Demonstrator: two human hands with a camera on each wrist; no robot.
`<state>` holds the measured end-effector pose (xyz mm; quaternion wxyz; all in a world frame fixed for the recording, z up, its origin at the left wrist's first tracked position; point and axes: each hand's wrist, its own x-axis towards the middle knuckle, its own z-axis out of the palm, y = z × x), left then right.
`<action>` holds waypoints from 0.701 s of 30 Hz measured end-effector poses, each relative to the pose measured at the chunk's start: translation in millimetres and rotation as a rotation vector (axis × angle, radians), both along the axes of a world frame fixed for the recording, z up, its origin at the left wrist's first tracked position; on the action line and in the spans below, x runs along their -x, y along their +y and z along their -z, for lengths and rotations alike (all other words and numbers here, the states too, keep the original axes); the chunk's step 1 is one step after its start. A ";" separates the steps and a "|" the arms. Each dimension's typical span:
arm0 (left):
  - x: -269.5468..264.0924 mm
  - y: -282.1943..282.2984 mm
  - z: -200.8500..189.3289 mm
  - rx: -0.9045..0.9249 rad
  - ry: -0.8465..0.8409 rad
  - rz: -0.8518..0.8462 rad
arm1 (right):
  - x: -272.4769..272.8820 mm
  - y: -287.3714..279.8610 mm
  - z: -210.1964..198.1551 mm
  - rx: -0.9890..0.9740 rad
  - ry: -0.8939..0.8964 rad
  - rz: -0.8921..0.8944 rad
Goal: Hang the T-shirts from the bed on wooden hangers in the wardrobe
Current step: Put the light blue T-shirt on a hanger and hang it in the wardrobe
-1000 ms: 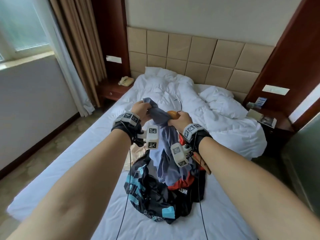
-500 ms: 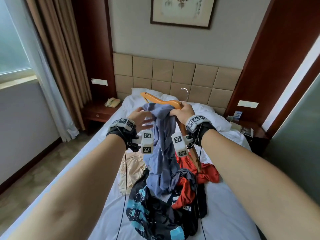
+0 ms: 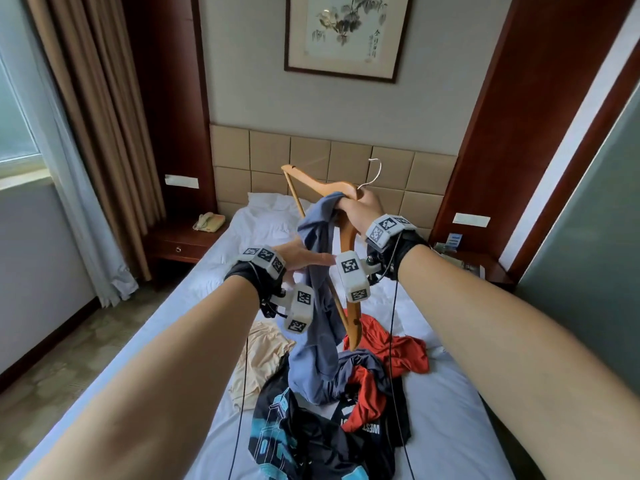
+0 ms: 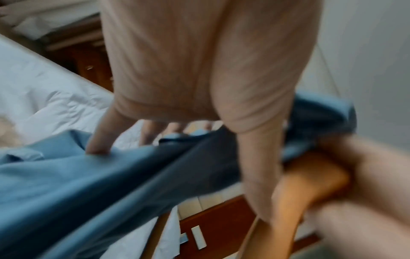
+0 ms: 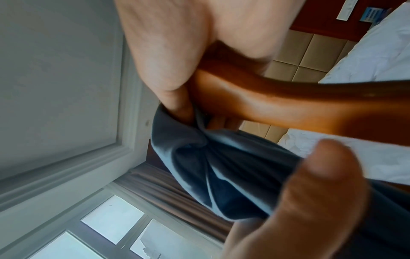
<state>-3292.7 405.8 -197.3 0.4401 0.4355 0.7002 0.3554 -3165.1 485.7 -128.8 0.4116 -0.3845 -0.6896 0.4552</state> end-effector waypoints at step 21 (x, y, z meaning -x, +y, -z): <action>22.5 -1.9 -47.9 -0.327 -0.561 -0.542 | -11.0 -0.6 21.9 -0.085 -0.389 -0.226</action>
